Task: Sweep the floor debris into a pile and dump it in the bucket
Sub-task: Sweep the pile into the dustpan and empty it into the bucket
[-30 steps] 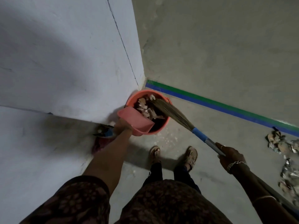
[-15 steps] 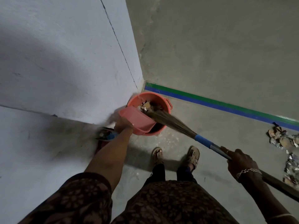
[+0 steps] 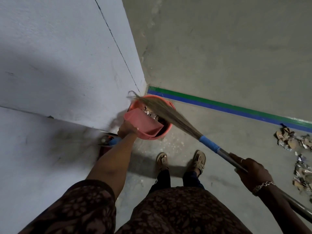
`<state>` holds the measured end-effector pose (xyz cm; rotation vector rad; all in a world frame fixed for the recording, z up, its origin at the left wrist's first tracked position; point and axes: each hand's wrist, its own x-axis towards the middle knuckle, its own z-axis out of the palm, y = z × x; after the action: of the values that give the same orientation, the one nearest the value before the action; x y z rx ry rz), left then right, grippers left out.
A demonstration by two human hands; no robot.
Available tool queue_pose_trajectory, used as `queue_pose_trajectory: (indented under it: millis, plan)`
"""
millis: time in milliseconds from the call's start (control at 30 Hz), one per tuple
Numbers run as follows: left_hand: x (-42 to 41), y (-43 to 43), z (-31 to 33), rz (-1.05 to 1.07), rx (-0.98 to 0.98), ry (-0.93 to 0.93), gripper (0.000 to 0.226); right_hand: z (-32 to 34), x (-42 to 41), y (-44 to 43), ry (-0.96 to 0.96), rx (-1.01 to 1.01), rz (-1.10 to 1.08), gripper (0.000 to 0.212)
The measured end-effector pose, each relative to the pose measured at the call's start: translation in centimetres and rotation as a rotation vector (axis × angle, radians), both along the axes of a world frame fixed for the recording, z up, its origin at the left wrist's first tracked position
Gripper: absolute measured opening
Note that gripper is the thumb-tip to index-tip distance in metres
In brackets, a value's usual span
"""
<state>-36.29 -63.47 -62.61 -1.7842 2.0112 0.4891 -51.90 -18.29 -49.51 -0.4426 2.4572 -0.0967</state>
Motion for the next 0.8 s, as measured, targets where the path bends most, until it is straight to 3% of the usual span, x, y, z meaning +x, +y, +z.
queue_pose_trajectory:
  millis: [167, 367, 567, 800]
  plan:
    - [-0.1, 0.4, 1.0, 0.018, 0.026, 0.068, 0.037, -0.6, 0.9, -0.6, -0.062, 0.082, 0.122, 0.058]
    - [1.5, 1.7, 2.3, 0.002, -0.006, 0.087, 0.043, -1.3, 1.3, 0.8, 0.013, 0.008, -0.011, 0.060]
    - [1.6, 1.7, 4.3, -0.016, -0.027, 0.068, 0.051, -2.2, 1.5, -1.2, 0.030, -0.039, -0.046, 0.058]
    - [1.8, 1.7, 5.6, -0.039, -0.014, -0.035, 0.046, -3.6, 2.3, -5.0, 0.007, 0.075, 0.063, 0.050]
